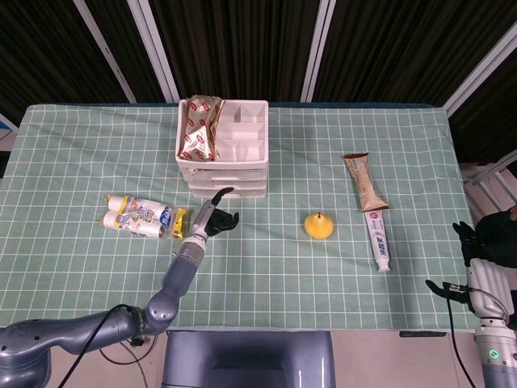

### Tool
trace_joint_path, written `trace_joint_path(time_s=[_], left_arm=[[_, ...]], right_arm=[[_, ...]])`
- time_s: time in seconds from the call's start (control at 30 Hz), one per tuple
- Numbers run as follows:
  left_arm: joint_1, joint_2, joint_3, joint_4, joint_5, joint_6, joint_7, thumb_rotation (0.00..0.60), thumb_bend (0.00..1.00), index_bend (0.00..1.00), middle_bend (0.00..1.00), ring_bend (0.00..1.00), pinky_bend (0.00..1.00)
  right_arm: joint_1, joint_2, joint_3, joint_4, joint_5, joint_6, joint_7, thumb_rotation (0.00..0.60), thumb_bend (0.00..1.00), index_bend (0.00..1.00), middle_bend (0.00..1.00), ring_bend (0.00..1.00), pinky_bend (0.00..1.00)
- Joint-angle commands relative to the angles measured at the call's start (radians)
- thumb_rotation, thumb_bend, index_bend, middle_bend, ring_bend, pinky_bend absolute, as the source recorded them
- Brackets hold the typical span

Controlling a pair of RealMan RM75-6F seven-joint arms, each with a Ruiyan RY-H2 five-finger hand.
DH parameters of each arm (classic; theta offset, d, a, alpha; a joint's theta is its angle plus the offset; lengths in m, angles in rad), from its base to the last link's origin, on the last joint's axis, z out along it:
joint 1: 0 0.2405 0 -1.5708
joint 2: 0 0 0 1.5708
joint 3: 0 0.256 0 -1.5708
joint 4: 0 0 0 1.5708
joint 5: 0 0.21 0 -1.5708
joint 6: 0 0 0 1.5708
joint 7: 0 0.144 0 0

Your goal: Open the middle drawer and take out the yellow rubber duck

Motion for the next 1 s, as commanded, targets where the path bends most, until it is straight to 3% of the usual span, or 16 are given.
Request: trace_joint_path(time_s=[0.03,0.73,1.0], left_arm=[[-0.009,-0.016,-0.007,0.023,0.014,-0.008,-0.02,0.6,0.49,0.12,0.98,1.0,1.0],[-0.054,-0.067,-0.05,0.146,0.016,-0.098,-0.122,0.6,0.48,0.12,0.98,1.0,1.0],[-0.055,-0.086,-0.04,0.182,0.046,-0.115,-0.155,0.6,0.48,0.17,0.98,1.0,1.0]], right_arm=[[0.0,0.001,0.0,0.0,0.001,-0.001,0.0,0.6,0.05,0.0,0.0,0.0,0.22],[-0.001,0.002,0.002,-0.002,0.007,-0.004,0.009,0.6,0.05,0.0,0.0,0.0,0.22],[-0.001,0.002,0.002,-0.002,0.009,-0.006,0.011,0.6,0.05,0.0,0.0,0.0,0.22]])
